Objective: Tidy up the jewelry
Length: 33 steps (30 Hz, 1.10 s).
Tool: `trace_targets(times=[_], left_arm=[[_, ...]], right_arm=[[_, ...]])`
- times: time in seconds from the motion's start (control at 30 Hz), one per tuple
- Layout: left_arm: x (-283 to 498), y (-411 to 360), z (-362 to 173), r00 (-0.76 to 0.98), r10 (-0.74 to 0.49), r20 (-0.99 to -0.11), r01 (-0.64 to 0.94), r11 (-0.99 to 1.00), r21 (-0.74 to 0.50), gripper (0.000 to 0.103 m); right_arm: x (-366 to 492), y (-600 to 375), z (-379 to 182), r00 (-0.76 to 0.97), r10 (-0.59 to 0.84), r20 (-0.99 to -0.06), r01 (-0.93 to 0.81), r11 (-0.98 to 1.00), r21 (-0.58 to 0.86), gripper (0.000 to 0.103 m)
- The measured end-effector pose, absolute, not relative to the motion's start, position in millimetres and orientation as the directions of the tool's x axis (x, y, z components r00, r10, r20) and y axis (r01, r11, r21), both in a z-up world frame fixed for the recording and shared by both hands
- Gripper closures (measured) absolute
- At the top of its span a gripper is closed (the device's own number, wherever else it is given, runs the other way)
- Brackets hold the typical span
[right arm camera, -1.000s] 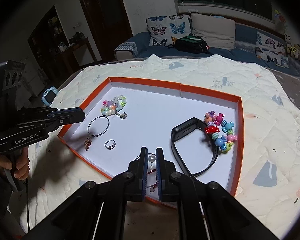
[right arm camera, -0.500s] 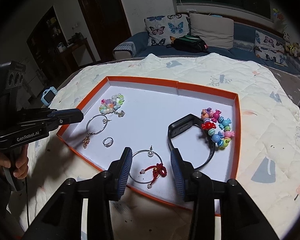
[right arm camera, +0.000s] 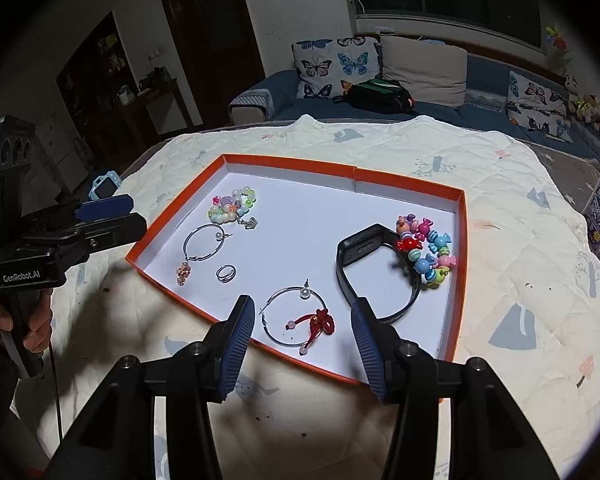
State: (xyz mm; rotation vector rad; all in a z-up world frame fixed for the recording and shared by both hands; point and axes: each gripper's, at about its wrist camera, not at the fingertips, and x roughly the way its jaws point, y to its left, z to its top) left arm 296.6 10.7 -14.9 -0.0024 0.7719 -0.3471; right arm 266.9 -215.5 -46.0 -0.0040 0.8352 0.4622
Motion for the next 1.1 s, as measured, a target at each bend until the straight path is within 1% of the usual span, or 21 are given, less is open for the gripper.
trace_targets(times=[0.4,0.43,0.47,0.53,0.63,0.77,0.87,1.1], left_arm=[[244.1,18.7,10.4,0.757,-0.204,-0.621,0.21,0.976,-0.064,0.022],[239.1,19.2,11.8,0.761,-0.196,-0.618,0.203,0.977,-0.059,0.02],[233.5,19.3,13.3,0.766,-0.184,-0.616,0.194,0.98,-0.052,0.017],[222.8,18.7,16.3,0.775,-0.171,-0.609,0.186,0.982,-0.039,0.016],[206.9,19.0,21.6,0.79,-0.144,-0.596,0.163,0.986,-0.023,0.012],[192.7,19.5,24.3,0.794,-0.15,-0.59,0.158,0.987,-0.038,0.011],[183.4,17.5,25.2,0.798,-0.137,-0.587,0.151,0.988,-0.026,0.011],[165.7,17.5,27.6,0.804,-0.114,-0.583,0.131,0.991,-0.014,0.011]], right_arm=[[233.6,-220.2,-27.9,0.651,0.323,-0.687,-0.347,0.932,0.109,0.042],[231.5,-220.0,-26.1,0.655,0.32,-0.684,-0.343,0.933,0.108,0.042],[228.0,-220.1,-24.3,0.66,0.316,-0.682,-0.339,0.935,0.106,0.041],[222.5,-219.8,-21.6,0.669,0.308,-0.677,-0.334,0.938,0.096,0.04],[214.1,-217.2,-18.5,0.684,0.29,-0.669,-0.334,0.94,0.066,0.039],[203.9,-214.0,-15.9,0.695,0.286,-0.66,-0.338,0.94,0.051,0.037],[198.2,-212.8,-13.4,0.706,0.277,-0.652,-0.335,0.941,0.037,0.037],[187.1,-217.9,-9.4,0.713,0.286,-0.64,-0.315,0.946,0.073,0.036]])
